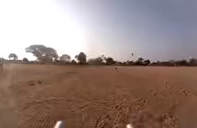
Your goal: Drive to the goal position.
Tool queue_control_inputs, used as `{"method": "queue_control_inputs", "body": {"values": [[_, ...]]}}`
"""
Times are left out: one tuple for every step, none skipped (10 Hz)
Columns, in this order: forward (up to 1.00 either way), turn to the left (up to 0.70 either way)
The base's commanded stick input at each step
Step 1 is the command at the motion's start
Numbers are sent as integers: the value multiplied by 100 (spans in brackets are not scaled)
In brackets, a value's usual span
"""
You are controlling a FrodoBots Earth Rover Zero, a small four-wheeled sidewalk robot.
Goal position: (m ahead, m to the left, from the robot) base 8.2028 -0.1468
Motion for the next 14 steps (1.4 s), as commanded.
{"method": "queue_control_inputs", "body": {"values": [[85, 0], [85, 0], [85, 0], [85, 0], [85, 0], [85, 0], [85, 0], [85, 0], [85, 0], [85, 0], [85, 0], [85, 0], [85, 0], [85, 0]]}}
